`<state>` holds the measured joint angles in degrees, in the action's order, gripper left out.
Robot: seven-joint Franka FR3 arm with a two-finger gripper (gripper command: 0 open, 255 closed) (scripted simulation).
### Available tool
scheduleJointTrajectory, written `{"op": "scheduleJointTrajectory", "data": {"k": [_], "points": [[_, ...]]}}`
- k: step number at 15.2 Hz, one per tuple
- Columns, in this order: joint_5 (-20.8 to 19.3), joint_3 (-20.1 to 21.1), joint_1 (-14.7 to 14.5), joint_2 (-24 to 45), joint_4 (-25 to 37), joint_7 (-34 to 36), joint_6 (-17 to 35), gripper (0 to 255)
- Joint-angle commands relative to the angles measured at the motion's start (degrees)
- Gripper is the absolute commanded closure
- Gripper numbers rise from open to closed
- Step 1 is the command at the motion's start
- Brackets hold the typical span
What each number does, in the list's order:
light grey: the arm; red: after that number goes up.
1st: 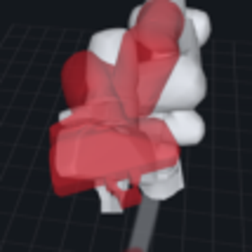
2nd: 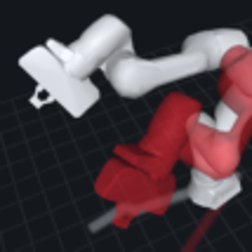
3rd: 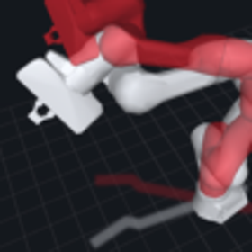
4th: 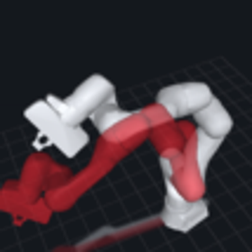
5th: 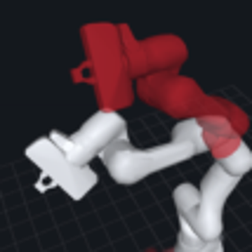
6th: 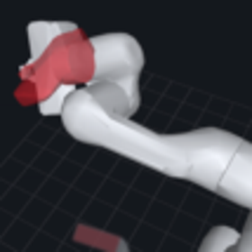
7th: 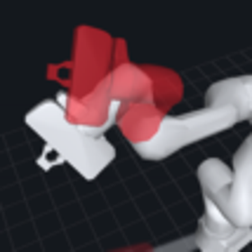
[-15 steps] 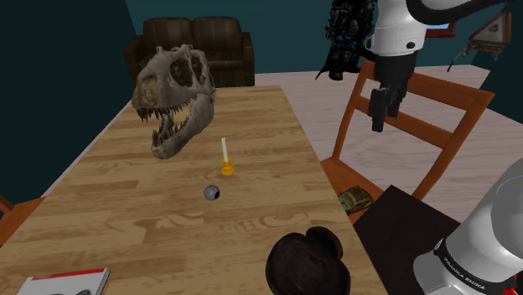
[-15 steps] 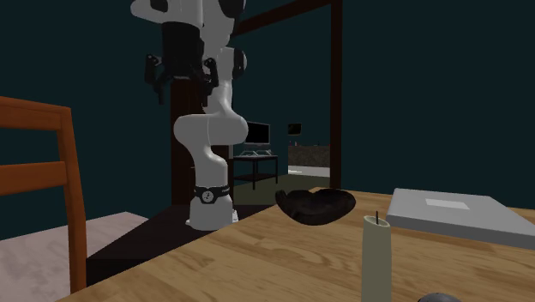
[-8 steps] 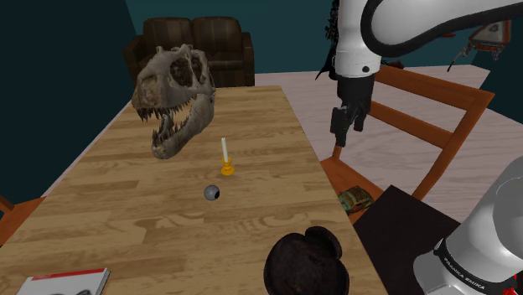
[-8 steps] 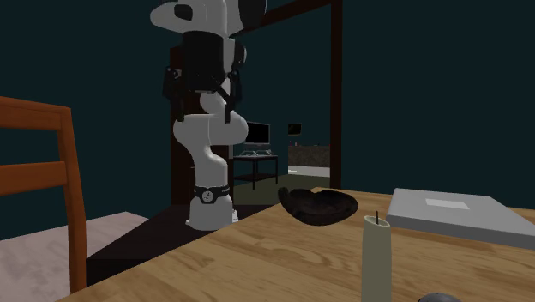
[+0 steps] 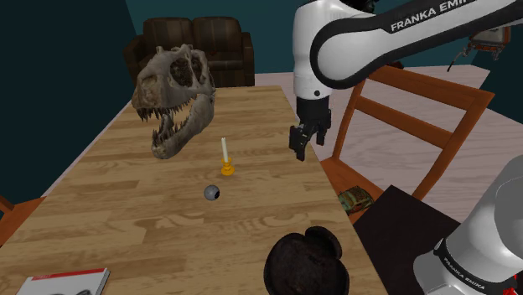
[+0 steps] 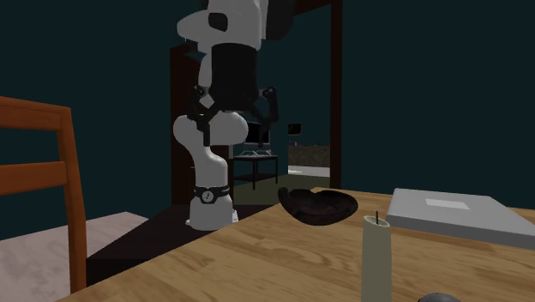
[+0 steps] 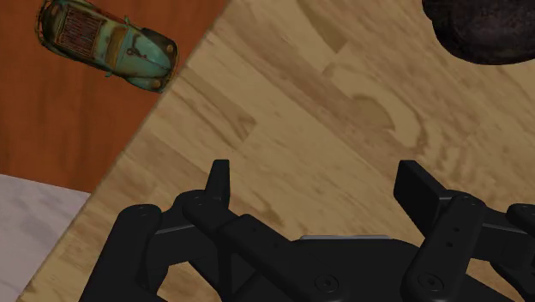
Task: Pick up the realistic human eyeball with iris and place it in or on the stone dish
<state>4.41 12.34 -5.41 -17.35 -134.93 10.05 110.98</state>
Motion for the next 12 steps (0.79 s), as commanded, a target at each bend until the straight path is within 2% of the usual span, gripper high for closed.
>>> {"op": "scheduleJointTrajectory", "data": {"k": [1, 6, 12], "points": [[-0.10, 1.53, -0.59, 3.97, 2.45, 2.13, 2.19, 0], [-2.08, 4.28, -1.75, 13.86, 8.65, 6.84, 7.14, 0], [-6.46, 6.13, -4.08, 26.21, 18.40, 12.79, 10.86, 0]]}}
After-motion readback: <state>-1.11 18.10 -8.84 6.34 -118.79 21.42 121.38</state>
